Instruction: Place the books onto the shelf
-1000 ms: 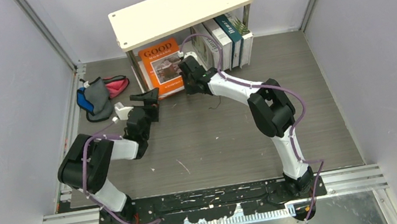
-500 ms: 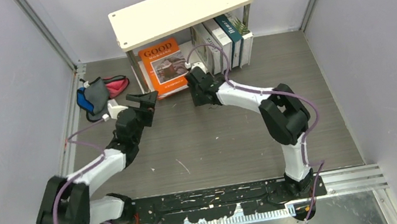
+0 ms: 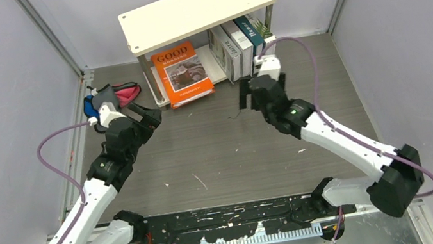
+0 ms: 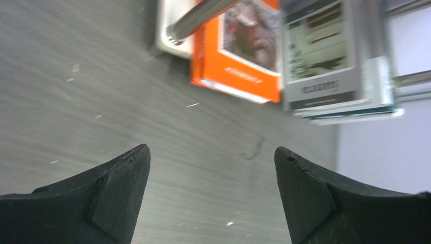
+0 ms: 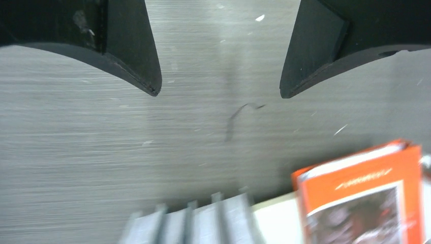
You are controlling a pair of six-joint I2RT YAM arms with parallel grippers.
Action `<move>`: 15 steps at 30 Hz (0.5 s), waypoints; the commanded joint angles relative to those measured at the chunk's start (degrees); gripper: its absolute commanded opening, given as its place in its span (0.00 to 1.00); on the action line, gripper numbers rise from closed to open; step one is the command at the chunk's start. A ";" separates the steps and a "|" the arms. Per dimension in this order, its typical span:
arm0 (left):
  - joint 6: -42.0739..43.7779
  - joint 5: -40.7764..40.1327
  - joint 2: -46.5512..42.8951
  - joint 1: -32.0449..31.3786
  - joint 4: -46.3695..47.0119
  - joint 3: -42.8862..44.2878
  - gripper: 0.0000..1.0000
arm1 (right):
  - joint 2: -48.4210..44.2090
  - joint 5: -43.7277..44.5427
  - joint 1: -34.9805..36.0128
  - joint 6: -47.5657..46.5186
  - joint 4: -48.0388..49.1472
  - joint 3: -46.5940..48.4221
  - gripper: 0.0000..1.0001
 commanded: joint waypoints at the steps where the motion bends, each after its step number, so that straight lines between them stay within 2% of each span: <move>1: 6.42 -5.57 2.28 -0.14 -11.42 2.76 0.91 | -6.19 8.76 -8.42 -1.61 -3.13 -1.42 0.93; 6: 13.76 -11.03 3.98 -0.14 -8.93 2.07 0.92 | -10.65 2.38 -24.58 -1.73 -4.67 -2.36 0.98; 10: 20.52 -15.41 3.90 -0.07 -4.57 0.46 0.93 | -10.86 2.49 -34.52 -3.25 -3.70 -3.25 1.00; 15: 28.79 -22.68 3.74 0.05 -0.97 -0.94 0.99 | -9.47 8.29 -37.59 -3.34 -0.67 -4.21 1.00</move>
